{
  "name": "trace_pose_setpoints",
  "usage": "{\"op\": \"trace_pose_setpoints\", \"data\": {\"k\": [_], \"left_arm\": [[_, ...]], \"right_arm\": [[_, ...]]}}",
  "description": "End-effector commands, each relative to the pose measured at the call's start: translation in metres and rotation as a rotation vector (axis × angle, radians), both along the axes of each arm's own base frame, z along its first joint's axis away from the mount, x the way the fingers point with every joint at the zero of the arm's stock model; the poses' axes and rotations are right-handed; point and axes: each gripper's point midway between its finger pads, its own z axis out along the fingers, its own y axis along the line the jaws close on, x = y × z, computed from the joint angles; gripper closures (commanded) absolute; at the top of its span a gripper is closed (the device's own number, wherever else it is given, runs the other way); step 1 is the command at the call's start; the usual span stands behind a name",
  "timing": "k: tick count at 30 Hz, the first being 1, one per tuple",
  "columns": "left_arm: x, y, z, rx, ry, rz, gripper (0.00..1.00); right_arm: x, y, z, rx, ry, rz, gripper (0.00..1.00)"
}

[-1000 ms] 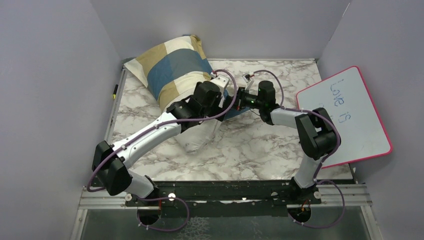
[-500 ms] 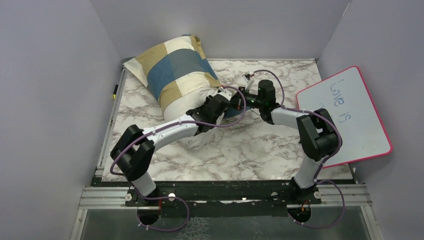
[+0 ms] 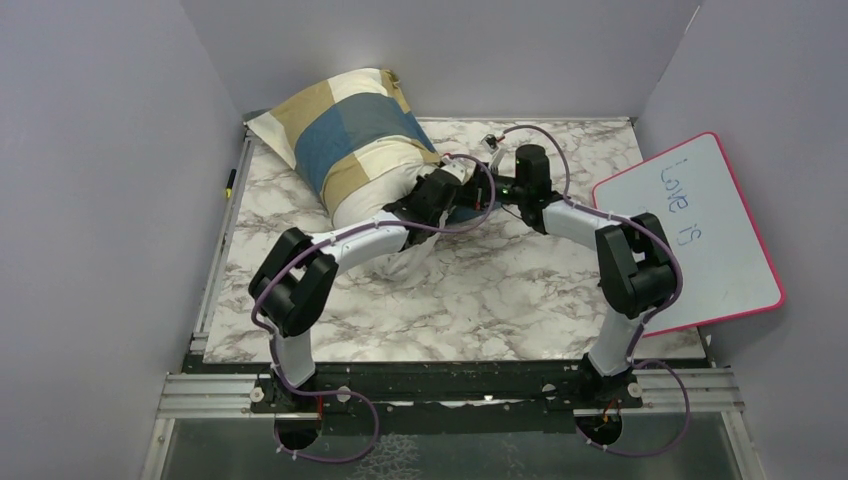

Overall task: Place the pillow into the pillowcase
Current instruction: Stuff the pillow into the pillowcase.

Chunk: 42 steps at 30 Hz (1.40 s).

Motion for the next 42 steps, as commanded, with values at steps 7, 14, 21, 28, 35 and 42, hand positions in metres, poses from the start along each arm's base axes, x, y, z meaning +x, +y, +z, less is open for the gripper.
{"op": "trace_pose_setpoints", "data": {"k": [7,14,21,28,35,42], "left_arm": [[0.047,0.032,-0.049,-0.085,0.062,0.126,1.00],[0.069,0.042,-0.001,-0.199,-0.015,0.134,1.00],[0.054,0.024,-0.047,-0.291,0.135,0.122,1.00],[0.061,-0.002,0.013,-0.425,0.074,0.023,1.00],[0.086,-0.021,0.041,-0.439,0.069,-0.049,1.00],[0.108,-0.024,0.079,-0.489,0.029,-0.130,1.00]], "right_arm": [[-0.048,0.023,0.054,0.124,0.013,0.253,1.00],[-0.042,0.008,0.020,-0.058,0.041,0.152,1.00],[-0.027,0.018,0.094,0.125,-0.096,0.101,0.99],[0.007,-0.001,0.067,0.065,-0.082,-0.065,0.85],[0.035,-0.047,0.050,-0.025,-0.130,-0.315,0.69],[0.036,-0.081,0.010,-0.019,-0.039,-0.475,0.68]]}}
